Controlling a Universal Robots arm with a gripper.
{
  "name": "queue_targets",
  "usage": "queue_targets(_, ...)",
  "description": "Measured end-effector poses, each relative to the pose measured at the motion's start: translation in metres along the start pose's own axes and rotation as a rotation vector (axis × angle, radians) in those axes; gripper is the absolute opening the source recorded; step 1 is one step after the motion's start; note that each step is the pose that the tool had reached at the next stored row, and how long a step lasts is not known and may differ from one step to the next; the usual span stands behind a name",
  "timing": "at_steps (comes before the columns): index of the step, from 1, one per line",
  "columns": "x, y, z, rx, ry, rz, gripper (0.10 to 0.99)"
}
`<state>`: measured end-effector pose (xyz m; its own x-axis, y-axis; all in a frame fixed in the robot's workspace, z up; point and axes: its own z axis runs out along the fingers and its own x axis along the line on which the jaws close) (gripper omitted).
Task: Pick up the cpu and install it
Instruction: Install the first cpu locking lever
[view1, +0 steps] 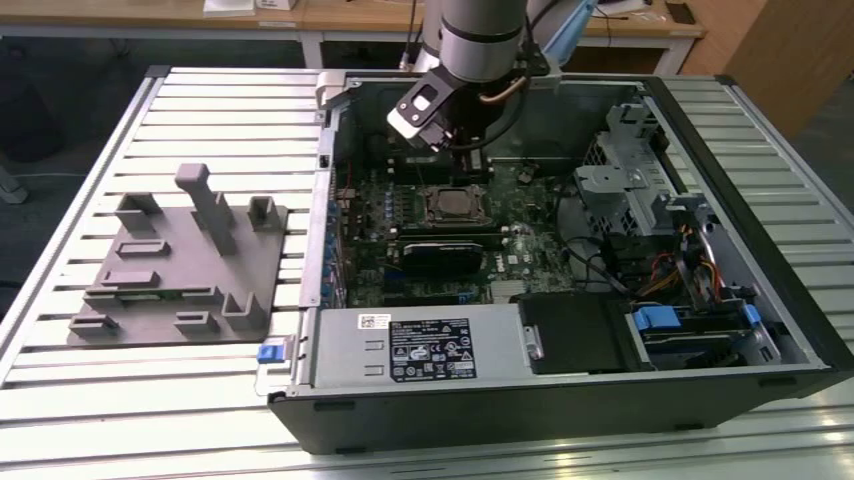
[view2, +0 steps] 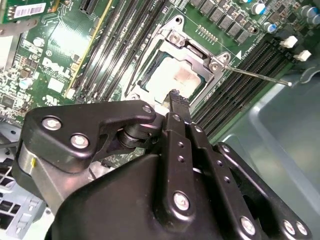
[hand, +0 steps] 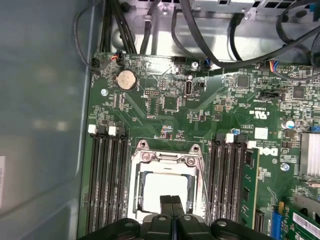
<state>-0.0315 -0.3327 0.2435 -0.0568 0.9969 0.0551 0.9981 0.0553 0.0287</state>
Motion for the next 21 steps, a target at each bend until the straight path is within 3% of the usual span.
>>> queue_targets(10, 0.0011, 0.0004, -0.0189, -0.001, 0.0000, 0.000, 0.106)
queue_targets(16, 0.0019, 0.0007, -0.0342, -0.003, 0.0000, 0.000, 0.106)
queue_targets(21, 0.0021, -0.0002, -0.0357, -0.002, 0.0007, -0.027, 0.106)
